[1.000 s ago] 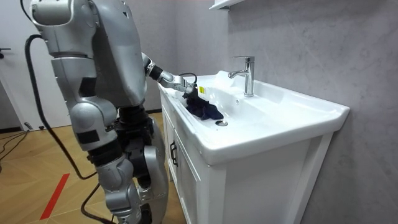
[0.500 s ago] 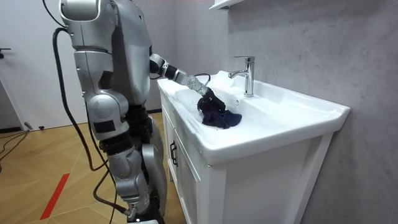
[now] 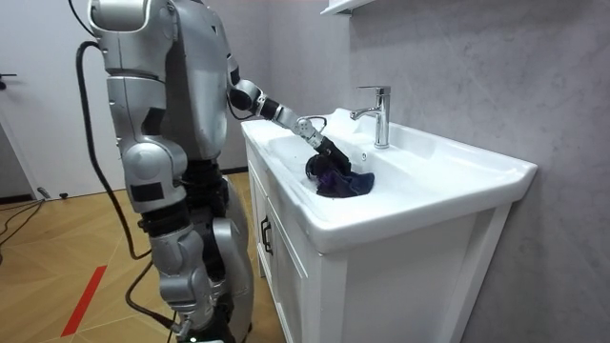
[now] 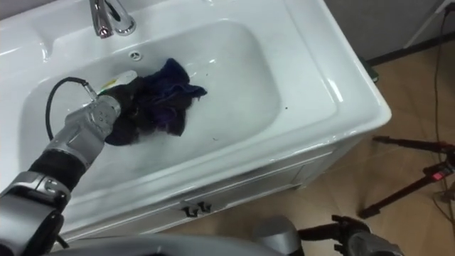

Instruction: Wipe basin

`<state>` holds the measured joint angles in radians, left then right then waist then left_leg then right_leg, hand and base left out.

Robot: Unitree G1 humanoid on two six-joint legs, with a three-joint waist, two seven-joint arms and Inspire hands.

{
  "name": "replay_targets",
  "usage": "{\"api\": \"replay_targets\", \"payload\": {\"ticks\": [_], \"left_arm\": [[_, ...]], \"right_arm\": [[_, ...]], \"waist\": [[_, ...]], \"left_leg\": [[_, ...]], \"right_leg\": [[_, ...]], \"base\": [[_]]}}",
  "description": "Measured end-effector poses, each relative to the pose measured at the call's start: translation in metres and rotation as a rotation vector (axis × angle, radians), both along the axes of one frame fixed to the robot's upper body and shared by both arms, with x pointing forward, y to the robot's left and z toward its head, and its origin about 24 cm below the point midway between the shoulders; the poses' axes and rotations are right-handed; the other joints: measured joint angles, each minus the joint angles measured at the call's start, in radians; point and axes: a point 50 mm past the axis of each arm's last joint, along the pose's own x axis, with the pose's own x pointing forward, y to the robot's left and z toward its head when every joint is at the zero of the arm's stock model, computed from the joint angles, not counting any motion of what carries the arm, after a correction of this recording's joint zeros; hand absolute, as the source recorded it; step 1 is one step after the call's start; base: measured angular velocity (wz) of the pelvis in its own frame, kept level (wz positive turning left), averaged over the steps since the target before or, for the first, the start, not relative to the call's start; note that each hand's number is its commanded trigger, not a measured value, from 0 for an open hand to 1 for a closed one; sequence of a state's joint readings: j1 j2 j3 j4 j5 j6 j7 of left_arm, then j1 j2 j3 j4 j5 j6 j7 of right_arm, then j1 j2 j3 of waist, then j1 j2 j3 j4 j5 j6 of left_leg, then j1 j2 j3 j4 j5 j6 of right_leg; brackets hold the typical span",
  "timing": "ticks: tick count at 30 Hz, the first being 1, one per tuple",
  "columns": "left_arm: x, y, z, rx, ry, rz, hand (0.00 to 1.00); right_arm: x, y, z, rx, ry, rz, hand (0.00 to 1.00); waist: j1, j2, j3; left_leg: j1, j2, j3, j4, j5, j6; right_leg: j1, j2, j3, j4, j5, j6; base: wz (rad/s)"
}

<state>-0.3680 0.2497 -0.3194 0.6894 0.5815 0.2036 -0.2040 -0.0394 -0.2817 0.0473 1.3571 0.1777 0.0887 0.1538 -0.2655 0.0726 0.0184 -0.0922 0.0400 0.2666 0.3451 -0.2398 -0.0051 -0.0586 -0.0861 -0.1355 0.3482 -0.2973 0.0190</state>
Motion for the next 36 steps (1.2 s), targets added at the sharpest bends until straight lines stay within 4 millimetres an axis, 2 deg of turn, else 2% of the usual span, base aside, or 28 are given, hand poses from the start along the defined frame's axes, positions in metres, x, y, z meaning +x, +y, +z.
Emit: {"api": "replay_targets", "payload": {"ticks": [3,5,6,9,11,15,20,27,36], "left_arm": [[0.003,-0.009,0.003,-0.107,-0.021,0.005,1.00],[0.007,-0.022,0.007,-0.193,-0.030,-0.008,1.00],[0.009,-0.035,0.009,-0.249,-0.039,-0.031,1.00],[0.016,-0.062,0.021,-0.357,-0.068,-0.107,1.00],[0.019,-0.071,0.026,-0.380,-0.080,-0.144,1.00],[0.020,-0.076,0.029,-0.381,-0.089,-0.176,1.00],[0.018,-0.092,0.038,-0.385,-0.122,-0.253,1.00],[0.013,-0.110,0.047,-0.461,-0.129,-0.312,1.00],[0.001,-0.114,0.043,-0.504,-0.133,-0.317,1.00]], "right_arm": [[-0.002,0.001,-0.001,0.002,0.010,0.009,0.00],[-0.001,0.001,-0.001,0.002,0.007,0.009,0.00],[0.000,0.001,-0.001,0.001,0.007,0.011,0.00],[0.006,0.003,0.000,0.004,-0.003,0.032,0.00],[0.009,0.003,0.001,0.003,-0.010,0.040,0.00],[0.017,0.003,0.002,0.003,-0.037,0.040,0.00],[0.030,0.006,0.004,0.023,-0.083,0.025,0.00],[0.043,0.009,0.007,0.038,-0.135,0.011,0.00],[0.046,0.011,0.007,0.060,-0.164,-0.030,0.00]], "waist": [[-0.005,0.006,0.0046],[-0.022,0.012,0.0096],[-0.030,0.016,0.0121],[-0.038,0.022,0.0142],[-0.046,0.024,0.0144],[-0.049,0.024,0.0139],[-0.053,0.023,0.0142],[-0.053,0.023,0.0137],[-0.041,0.020,0.0118]], "left_leg": [[-0.010,0.001,0.026,0.003,-0.003,0.008],[-0.025,0.001,0.030,0.013,-0.005,0.011],[-0.031,0.001,0.032,0.017,-0.006,0.013],[-0.045,0.001,0.035,0.017,-0.005,0.015],[-0.051,0.002,0.035,0.018,-0.004,0.016],[-0.056,0.001,0.031,0.016,-0.002,0.019],[-0.075,-0.006,0.021,0.015,0.003,0.027],[-0.108,-0.011,-0.021,0.028,0.005,0.029],[-0.098,-0.012,-0.022,0.026,0.005,0.029]], "right_leg": [[-0.032,-0.002,0.028,0.024,-0.001,0.005],[-0.048,-0.004,0.033,0.033,0.000,0.008],[-0.055,-0.005,0.036,0.037,0.001,0.009],[-0.081,-0.004,0.048,0.050,0.001,0.009],[-0.085,-0.001,0.047,0.050,0.001,0.009],[-0.085,-0.004,0.036,0.049,0.002,0.008],[-0.087,-0.014,0.010,0.044,0.003,0.011],[-0.087,-0.019,-0.035,0.030,0.005,0.012],[-0.072,-0.017,-0.039,0.017,0.007,0.012]], "base": [[-0.19],[-0.09],[-0.10],[-0.10],[0.02],[0.09],[0.17],[0.17],[0.01]]}}
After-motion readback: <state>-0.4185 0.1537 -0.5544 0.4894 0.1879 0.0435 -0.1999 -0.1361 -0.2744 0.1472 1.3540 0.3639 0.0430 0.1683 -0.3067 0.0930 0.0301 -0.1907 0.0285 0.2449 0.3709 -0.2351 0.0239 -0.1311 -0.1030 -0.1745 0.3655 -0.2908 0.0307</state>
